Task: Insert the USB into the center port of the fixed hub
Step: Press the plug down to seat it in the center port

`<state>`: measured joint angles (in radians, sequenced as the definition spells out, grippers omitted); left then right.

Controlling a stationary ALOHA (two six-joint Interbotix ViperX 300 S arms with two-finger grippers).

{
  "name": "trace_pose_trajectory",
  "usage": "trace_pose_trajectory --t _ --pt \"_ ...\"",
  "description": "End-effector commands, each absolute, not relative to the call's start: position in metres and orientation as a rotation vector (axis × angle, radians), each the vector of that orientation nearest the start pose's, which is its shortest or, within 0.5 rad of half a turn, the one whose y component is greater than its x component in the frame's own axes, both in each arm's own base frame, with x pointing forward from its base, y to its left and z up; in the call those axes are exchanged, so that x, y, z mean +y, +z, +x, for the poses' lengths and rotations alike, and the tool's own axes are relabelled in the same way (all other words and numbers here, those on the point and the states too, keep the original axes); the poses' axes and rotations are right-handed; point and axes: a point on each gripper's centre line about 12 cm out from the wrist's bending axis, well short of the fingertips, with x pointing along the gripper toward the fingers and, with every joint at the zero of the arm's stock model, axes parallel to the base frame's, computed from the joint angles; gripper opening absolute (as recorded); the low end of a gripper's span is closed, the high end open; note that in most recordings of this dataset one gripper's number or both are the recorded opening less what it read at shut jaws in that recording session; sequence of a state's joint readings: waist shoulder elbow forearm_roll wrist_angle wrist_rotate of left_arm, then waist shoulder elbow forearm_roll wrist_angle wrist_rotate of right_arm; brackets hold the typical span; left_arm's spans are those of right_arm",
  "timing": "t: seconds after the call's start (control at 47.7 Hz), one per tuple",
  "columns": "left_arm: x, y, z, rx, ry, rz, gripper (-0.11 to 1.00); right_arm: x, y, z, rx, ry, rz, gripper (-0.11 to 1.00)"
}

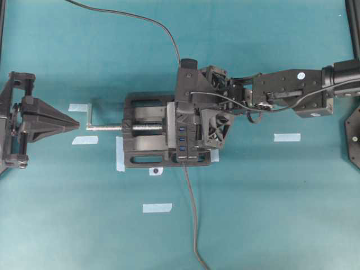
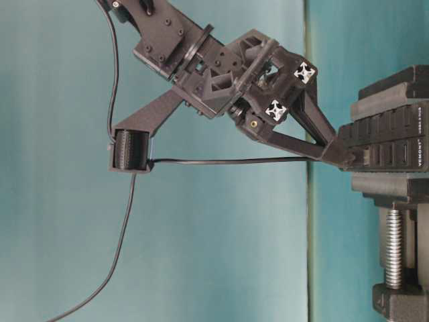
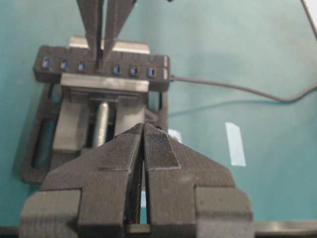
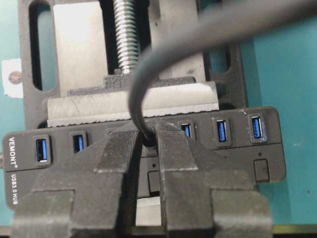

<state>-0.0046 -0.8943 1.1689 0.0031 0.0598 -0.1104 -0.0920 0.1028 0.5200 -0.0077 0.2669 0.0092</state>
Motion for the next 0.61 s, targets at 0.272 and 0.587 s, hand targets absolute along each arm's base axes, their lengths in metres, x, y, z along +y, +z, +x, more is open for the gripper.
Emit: trace_pose_trajectory --t 0.272,0.587 --pt "-0.0009 0.2466 0.2063 0.317 0.013 -0.106 0.0 -0.0357 0.1502 0.406 0.904 -0.086 0.048 0.09" --pt "-0.0009 0.246 0.2061 0.319 0.013 -0.106 0.0 -0.0356 0.1439 0.406 0.926 -0.086 0.05 0.09"
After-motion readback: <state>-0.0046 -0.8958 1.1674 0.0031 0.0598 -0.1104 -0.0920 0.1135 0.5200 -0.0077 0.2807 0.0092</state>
